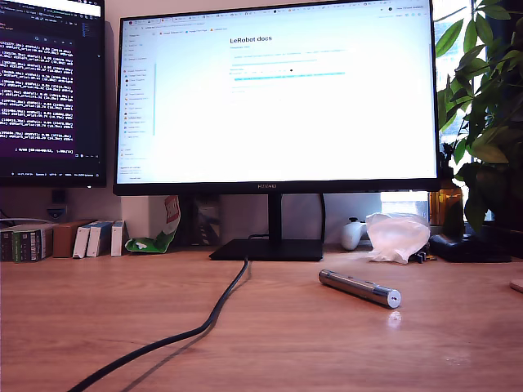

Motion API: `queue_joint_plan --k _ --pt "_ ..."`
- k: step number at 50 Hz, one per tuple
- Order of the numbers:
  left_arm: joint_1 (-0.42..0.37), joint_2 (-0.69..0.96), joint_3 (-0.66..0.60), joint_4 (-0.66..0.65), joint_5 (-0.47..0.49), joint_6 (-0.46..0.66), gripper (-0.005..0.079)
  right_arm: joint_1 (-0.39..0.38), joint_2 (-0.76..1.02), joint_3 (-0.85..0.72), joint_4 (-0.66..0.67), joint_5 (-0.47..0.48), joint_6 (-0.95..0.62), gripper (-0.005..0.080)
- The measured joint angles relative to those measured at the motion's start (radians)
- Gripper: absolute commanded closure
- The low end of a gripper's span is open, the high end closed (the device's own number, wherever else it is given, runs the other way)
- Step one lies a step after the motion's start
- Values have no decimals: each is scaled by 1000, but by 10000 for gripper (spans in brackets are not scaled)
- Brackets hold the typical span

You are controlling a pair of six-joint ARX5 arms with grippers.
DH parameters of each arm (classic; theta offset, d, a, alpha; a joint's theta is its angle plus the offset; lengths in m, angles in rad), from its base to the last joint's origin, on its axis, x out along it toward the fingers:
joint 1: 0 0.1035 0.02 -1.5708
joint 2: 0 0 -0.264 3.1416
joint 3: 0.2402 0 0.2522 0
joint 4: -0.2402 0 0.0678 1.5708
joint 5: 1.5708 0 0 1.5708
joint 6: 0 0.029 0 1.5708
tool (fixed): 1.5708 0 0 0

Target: Pick the metallic laser pointer with your right arm, pass it to your left arm, then place it down to the left side of the table

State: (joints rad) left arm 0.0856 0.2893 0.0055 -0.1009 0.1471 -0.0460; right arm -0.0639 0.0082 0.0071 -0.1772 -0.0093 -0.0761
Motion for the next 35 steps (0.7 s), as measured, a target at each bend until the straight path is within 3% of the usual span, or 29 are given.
queue_joint_plan --k 35 --pt "0 0 0 1 -37 0 766 0 0 0 0 0 0 763"
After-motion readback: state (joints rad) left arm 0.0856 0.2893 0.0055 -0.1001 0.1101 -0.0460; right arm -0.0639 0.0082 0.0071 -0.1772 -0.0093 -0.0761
